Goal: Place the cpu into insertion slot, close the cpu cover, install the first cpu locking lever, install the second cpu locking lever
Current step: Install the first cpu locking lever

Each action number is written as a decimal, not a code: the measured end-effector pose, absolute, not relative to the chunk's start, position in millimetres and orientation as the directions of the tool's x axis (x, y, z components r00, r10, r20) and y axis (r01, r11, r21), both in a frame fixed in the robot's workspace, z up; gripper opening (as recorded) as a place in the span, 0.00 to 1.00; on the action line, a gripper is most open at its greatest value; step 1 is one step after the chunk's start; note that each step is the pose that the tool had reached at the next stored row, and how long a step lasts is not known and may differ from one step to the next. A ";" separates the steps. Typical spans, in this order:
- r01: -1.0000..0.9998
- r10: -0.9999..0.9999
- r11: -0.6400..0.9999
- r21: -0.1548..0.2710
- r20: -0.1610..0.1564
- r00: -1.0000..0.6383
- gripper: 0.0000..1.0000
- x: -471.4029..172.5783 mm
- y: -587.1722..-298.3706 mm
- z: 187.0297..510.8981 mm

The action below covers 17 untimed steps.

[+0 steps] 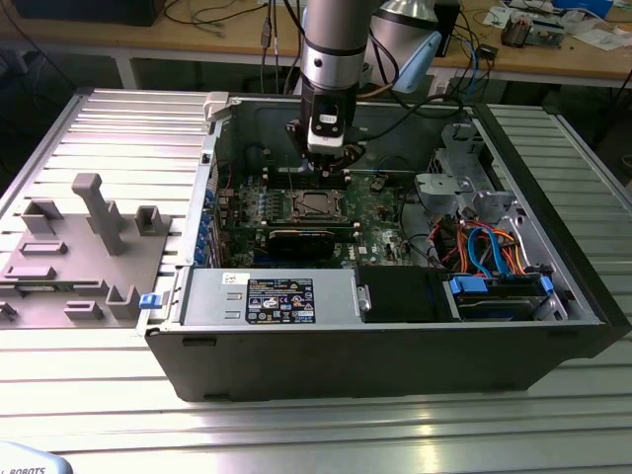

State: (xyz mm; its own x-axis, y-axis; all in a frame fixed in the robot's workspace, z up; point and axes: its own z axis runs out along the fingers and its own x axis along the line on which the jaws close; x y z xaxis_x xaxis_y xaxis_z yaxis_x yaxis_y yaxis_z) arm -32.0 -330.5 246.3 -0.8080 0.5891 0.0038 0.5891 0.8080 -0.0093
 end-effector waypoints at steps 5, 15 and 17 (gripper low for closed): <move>0.581 0.581 0.814 -0.009 0.004 -0.814 0.11 -32.0 -330.5 246.3; 0.566 0.566 0.824 -0.009 0.004 -0.824 0.11 -32.0 -330.5 246.3; 0.564 0.564 0.826 -0.009 0.004 -0.826 0.11 -32.0 -330.5 246.3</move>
